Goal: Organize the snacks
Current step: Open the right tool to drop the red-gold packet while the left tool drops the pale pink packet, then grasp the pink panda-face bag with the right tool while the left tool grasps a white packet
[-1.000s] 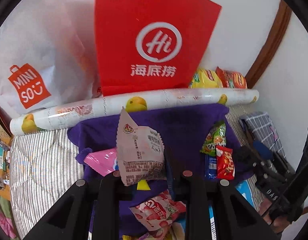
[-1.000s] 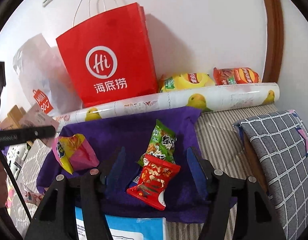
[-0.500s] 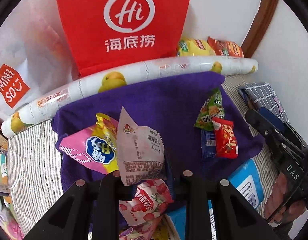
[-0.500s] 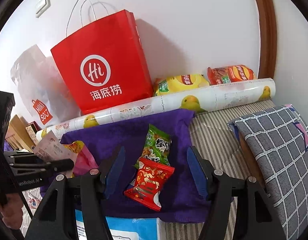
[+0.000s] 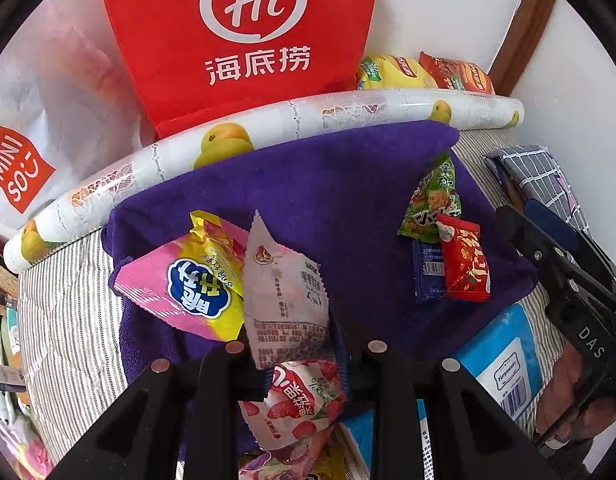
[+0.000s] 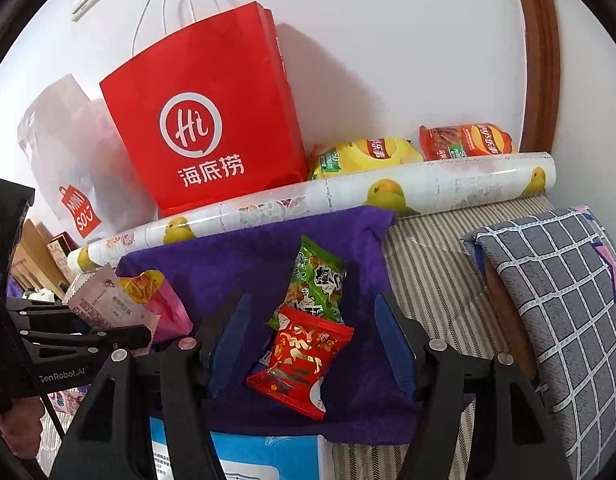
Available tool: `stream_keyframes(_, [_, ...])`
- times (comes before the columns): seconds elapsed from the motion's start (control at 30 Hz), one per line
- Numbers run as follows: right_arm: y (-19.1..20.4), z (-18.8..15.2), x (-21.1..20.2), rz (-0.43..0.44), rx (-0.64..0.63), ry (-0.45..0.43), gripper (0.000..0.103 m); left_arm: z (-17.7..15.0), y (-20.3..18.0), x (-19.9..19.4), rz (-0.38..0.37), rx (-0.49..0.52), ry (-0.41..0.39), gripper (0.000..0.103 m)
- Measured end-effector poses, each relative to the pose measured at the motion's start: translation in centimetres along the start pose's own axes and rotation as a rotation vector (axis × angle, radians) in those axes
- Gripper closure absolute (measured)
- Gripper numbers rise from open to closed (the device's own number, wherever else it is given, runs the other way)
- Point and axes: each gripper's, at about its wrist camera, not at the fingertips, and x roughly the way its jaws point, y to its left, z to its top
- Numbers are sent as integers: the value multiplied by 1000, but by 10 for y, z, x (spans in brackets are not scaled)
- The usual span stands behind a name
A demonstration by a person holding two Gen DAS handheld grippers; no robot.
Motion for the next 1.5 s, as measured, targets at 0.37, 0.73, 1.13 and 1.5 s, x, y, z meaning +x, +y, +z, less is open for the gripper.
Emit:
stream_keyframes(0.37, [-2, -1, 5, -7, 3, 10, 39, 5, 10, -19, -36, -46, -44, 57])
stream_keyframes(0.73, [4, -6, 2, 37, 16, 9, 39, 4, 18, -56, -117, -69, -132, 49])
stream_keyframes(1.13, [6, -32, -45, -22, 23, 40, 39, -2, 19, -101, -173, -56, -226, 48])
stream_keyframes(1.5, [-4, -77, -102, -27, 94, 88, 39, -11, 15, -134, -202, -26, -296, 42])
